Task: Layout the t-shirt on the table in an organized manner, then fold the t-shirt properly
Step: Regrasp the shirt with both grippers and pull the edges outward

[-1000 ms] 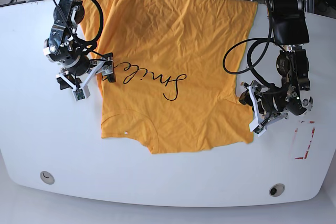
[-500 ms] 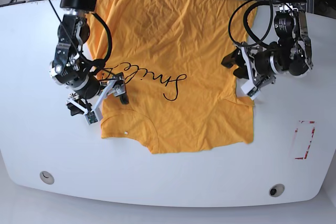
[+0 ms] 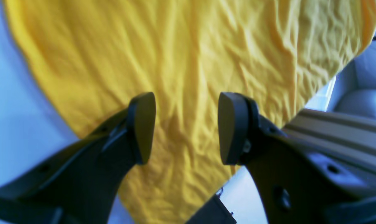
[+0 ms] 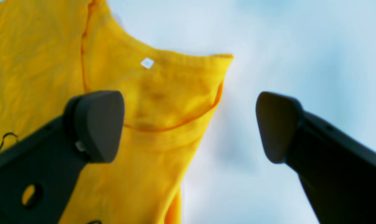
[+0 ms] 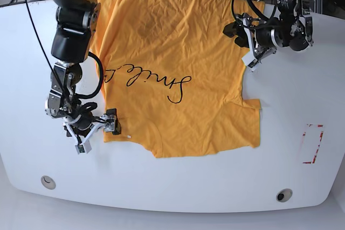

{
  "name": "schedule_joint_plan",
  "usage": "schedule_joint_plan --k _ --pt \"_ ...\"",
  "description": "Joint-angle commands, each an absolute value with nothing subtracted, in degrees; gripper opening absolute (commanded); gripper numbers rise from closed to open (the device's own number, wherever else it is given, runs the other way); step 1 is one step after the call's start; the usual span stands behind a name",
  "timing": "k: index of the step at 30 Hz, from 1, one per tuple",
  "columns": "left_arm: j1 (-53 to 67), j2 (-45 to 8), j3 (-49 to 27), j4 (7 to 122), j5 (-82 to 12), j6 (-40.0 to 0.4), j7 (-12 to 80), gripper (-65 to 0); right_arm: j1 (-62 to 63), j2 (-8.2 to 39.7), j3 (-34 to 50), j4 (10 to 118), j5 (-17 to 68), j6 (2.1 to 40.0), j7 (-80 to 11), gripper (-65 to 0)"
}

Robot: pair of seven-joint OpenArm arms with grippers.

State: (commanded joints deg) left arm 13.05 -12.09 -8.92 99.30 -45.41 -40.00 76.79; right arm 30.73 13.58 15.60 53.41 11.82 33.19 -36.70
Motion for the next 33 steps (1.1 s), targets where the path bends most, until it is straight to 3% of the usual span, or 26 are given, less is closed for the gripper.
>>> schedule_joint_plan --k 4,9,17,20,24,28,30,33 --pt "13.5 -12.2 -8.9 99.0 -45.3 -40.0 76.8 -35.3 33.4 13.8 15.6 45.0 11.6 33.2 -32.7 0.0" --pt "13.5 -12.3 -9.0 98.9 -43.8 -40.0 76.8 -35.4 33.4 13.5 15.6 42.7 11.4 33.2 -30.6 0.0" --pt "10.9 -10.8 -8.9 97.6 -31.2 -40.0 75.9 -35.1 31.6 10.9 15.6 42.6 11.4 33.2 -30.5 -2.1" --pt "8.6 -10.6 -8.7 95.0 -26.9 -40.0 73.9 -35.1 31.3 10.6 15.6 42.4 11.4 33.2 -30.5 -12.8" --pt "2.9 -10.9 -8.7 89.6 -21.4 -40.0 71.0 -35.0 30.5 10.5 15.6 42.4 11.7 33.2 -30.4 -38.5" --pt "-2.9 -12.1 -8.7 84.2 -19.1 -40.0 69.8 -35.0 30.1 10.8 15.9 42.6 11.7 33.2 -30.4 -60.1" --pt "-5.9 -12.3 -8.7 81.6 -18.9 -40.0 69.8 -35.0 29.9 11.0 16.0 42.6 11.6 33.1 -30.4 -65.0" --pt "-10.3 -12.4 -8.6 78.1 -18.9 -40.0 69.1 -35.0 29.8 12.6 16.0 42.6 11.8 33.1 -30.5 -63.4"
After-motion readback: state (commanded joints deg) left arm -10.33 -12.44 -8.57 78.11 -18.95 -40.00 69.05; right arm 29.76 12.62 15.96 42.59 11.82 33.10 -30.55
